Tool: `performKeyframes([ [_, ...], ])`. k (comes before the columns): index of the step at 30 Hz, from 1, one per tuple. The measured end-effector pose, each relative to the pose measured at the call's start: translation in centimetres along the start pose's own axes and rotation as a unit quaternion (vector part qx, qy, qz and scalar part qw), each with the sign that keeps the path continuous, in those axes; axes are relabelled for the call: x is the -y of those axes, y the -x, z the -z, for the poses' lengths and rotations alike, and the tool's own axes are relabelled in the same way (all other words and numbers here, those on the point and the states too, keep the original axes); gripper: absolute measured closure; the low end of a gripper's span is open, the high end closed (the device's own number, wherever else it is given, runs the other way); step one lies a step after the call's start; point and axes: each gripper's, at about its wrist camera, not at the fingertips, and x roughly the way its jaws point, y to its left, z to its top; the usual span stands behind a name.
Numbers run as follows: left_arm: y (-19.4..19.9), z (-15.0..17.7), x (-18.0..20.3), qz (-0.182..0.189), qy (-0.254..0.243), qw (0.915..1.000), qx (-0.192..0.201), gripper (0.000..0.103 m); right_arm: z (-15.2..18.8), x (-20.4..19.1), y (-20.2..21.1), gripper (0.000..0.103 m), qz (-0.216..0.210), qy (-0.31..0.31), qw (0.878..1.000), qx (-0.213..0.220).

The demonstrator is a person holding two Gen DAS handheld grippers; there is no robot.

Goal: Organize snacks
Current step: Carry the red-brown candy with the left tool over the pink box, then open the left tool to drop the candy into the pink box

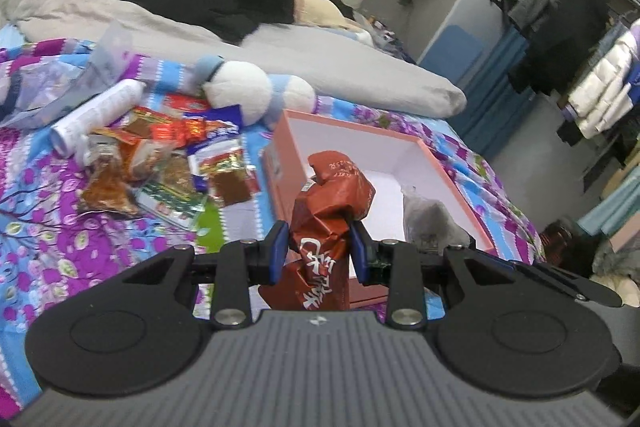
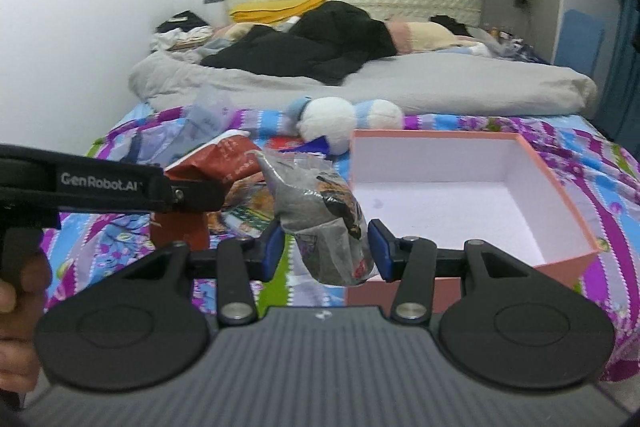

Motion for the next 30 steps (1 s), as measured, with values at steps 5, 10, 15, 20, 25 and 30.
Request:
performKeyframes([
  [5,-2.4,-0.8,1.5,0.011,-0.009,0.9998,-0.015,0.065,0.1,2.2,-0.5,0.054,0.020,-0.019,1.000,-0.007],
  [10,-5.6,-1.8,2.7,0.019,-0.016,0.9992,-0.030,0.065,-0.3,4.5,-1.9,0.054,0.033,-0.031,0.999,-0.015],
  [15,-9.9,-2.9,3.6,0.024,-0.019,0.9982,-0.051,0.065,-0.8,6.9,-4.1,0.054,0.044,-0.041,0.998,-0.024],
  [20,-14.7,-4.2,4.7,0.029,-0.037,0.9965,-0.070,0.065,-1.4,9.5,-7.0,0.054,0.051,-0.048,0.997,-0.039],
  [25,-19.1,-5.0,5.4,0.030,-0.049,0.9943,-0.090,0.065,-1.5,11.5,-9.9,0.054,0.054,-0.058,0.995,-0.053],
  [30,-23.4,-5.5,5.8,0.025,-0.067,0.9919,-0.105,0.065,-1.6,13.1,-13.0,0.066,0.050,-0.065,0.995,-0.064],
])
